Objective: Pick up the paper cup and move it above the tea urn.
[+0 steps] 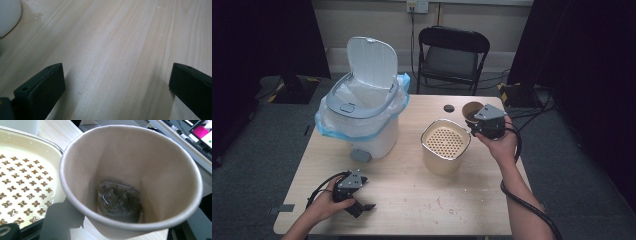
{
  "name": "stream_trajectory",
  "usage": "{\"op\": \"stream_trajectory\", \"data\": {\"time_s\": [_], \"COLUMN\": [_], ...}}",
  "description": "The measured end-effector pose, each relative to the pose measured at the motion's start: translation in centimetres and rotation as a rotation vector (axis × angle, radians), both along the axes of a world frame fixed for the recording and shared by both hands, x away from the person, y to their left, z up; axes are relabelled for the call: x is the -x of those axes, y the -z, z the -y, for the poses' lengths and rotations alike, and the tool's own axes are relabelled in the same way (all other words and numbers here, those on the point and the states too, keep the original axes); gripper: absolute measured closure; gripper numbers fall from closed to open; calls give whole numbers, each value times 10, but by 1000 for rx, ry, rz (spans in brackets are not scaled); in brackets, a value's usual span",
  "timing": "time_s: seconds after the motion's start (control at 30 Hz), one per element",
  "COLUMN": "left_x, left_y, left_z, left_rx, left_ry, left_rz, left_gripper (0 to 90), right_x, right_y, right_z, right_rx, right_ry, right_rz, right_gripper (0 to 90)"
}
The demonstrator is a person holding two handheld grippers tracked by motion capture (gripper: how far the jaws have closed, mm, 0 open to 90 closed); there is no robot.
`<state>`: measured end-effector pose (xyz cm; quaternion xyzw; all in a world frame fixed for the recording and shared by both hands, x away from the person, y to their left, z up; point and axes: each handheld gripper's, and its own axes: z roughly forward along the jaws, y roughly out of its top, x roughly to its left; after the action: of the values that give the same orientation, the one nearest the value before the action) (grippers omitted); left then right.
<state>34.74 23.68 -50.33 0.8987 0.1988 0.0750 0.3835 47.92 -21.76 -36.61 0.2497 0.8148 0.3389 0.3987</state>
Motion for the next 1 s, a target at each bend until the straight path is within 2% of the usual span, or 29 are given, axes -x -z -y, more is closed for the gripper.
{"op": "stream_trajectory", "data": {"time_s": [0.07, 0.17, 0.27, 0.3, 0.4, 0.43, 0.5, 0.6, 0.63, 0.83, 0.87, 0.9, 0.93, 0.97, 1.0], "left_x": [0, 0, 0, 0, 0, 0, 0, 0, 0, 0, 0, 0, 0, 0, 0], "left_y": [0, 0, 0, 0, 0, 0, 0, 0, 0, 0, 0, 0, 0, 0, 0], "left_z": [0, 0, 0, 0, 0, 0, 0, 0, 0, 0, 0, 0, 0, 0, 0], "left_rx": [3, -4, 1, 6, 3, 6, 1, 4, 1, 2, 5, 2, 3, 5, 2], "left_ry": [2, 0, 2, 1, 1, 2, 0, 1, 0, 0, 1, 0, 1, 1, 0], "left_rz": [0, 1, 0, 1, 0, 1, 1, 0, 1, 1, 1, 0, 1, 1, 0], "left_gripper": [0, 0, 0, 0, 0, 0, 0, 0, 0, 0, 0, 0, 0, 0, 0], "right_x": [0, 1, 1, 1, 1, 1, 1, 2, 2, 1, 2, 2, 2, 3, 4], "right_y": [-1, -3, -4, -5, -6, -6, -6, -7, -7, -9, -9, -9, -9, -10, -10], "right_z": [-1, -5, -7, -9, -11, -12, -13, -15, -15, -18, -20, -20, -21, -24, -25], "right_rx": [13, 65, 85, 114, 134, 161, 169, 244, 244, 342, 386, 386, 408, 462, 479], "right_ry": [-2, -13, -12, -17, -17, -14, -17, -25, -25, -58, -65, -65, -72, -79, -81], "right_rz": [7, 39, 46, 56, 62, 72, 76, 115, 115, 164, 181, 181, 192, 213, 220], "right_gripper": [398, 399, 399, 400, 401, 401, 402, 402, 402, 403, 403, 403, 404, 405, 405]}}
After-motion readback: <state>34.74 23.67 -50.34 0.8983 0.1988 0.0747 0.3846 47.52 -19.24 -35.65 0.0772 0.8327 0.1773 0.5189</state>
